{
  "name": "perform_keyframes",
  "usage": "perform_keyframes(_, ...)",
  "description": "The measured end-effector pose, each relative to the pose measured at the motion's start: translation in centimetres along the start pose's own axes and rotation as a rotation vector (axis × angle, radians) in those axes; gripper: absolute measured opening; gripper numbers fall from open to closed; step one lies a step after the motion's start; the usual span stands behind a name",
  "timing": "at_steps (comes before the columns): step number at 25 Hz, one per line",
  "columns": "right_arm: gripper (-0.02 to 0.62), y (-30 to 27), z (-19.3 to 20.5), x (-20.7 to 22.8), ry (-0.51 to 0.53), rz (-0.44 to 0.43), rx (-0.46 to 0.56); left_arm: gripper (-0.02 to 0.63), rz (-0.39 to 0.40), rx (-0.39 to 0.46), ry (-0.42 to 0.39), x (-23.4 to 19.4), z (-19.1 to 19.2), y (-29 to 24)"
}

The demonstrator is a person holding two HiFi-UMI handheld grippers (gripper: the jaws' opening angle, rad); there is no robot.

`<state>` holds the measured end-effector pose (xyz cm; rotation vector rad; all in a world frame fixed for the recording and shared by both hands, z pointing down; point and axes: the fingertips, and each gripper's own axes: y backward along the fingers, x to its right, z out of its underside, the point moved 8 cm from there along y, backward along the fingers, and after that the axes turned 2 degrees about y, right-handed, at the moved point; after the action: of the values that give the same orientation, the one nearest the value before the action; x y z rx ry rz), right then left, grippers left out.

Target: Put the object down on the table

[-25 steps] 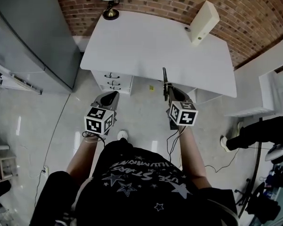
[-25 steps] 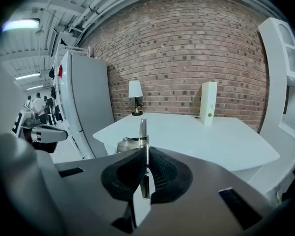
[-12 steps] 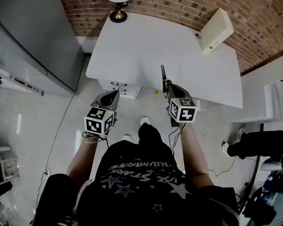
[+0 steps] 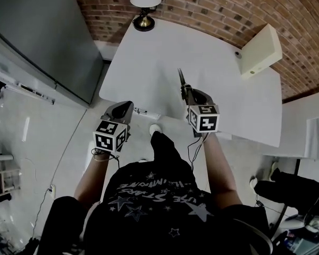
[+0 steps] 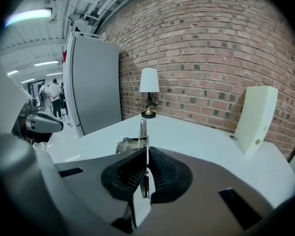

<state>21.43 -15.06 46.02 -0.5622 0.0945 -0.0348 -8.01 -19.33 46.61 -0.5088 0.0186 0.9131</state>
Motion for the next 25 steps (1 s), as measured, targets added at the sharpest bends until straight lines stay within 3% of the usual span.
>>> perform_keyframes(4, 0.011, -5.2, -2.4, 1.8, 0.081, -0.053, -0.011, 0.021, -0.041, -0.014, 0.015, -1.7, -1.7, -3.2)
perform_keyframes(15, 0.011, -17.5, -9.3, 3.4, 0.526, -0.160, -0.009, 0.021, -0.159, -0.007, 0.068, -7.1, -6.0, -9.7)
perform_keyframes(25, 0.011, -26.6, -10.9, 2.5, 0.830, -0.206, -0.009, 0.021, -0.233, -0.039, 0.123, -10.4, -6.8, -12.7)
